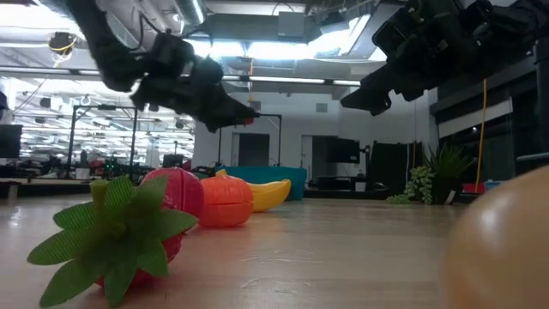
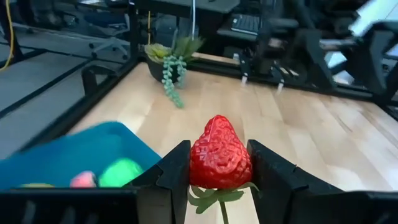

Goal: Pick and placing Produce into tupperware
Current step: Put the red strawberry into the blue bin

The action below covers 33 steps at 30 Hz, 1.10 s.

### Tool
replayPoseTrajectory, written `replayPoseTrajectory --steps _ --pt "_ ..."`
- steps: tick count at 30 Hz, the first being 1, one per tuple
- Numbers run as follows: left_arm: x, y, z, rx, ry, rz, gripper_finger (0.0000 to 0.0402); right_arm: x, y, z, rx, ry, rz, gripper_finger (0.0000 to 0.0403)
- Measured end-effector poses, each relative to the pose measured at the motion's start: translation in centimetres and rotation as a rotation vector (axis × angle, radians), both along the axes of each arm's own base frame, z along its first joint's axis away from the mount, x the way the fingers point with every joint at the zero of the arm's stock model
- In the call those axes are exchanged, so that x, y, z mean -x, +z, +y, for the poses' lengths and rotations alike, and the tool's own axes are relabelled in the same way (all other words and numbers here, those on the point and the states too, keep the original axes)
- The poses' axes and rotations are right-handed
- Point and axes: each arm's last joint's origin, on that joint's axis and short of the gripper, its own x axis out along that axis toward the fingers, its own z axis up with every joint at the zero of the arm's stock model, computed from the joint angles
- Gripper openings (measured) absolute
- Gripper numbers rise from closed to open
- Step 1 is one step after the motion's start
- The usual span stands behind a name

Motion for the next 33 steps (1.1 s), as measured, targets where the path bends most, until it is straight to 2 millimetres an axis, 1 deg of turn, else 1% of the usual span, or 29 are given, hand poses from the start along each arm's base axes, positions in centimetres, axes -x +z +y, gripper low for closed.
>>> replayPoseTrajectory --steps 3,7,10,13,16,21,23,29,33 --pt "-0.9 0.1 2.1 0.006 0.034 0.006 0.0126 0.0 0.0 0.0 0.0 0.0 0.0 0.0288" --pt "-1.9 -0.3 4.8 0.052 0.067 0.059 0.0126 0.0 0.0 0.0 0.0 0.0 0.004 0.0288" --pt "-2.6 -0.7 6.3 0.071 0.083 0.115 0.0126 0.0 -0.1 0.0 -0.001 0.0 0.008 0.0288" --pt "-3.2 -0.3 7.3 0.046 0.111 0.142 0.0125 0.1 -0.1 0.0 -0.001 0.0 0.016 0.0288" --pt "-3.6 0.5 8.0 0.026 0.159 0.192 0.0125 0.1 -0.2 0.0 -0.002 0.0 0.022 0.0288" --pt "-4.0 1.8 9.0 -0.032 0.284 0.374 0.0125 0.1 -0.2 0.0 -0.002 0.0 0.024 0.0288" --pt "-4.1 2.3 9.2 -0.029 0.302 0.424 0.0125 0.1 -0.2 0.0 -0.002 0.0 0.023 0.0288" --pt "-4.4 3.8 9.6 0.0 0.333 0.5 0.0125 0.1 -0.2 0.0 -0.002 0.0 0.023 0.0288" --pt "-4.8 3.7 9.9 0.011 0.341 0.534 0.0125 0.1 -0.2 0.0 -0.005 -0.001 0.024 0.0288"
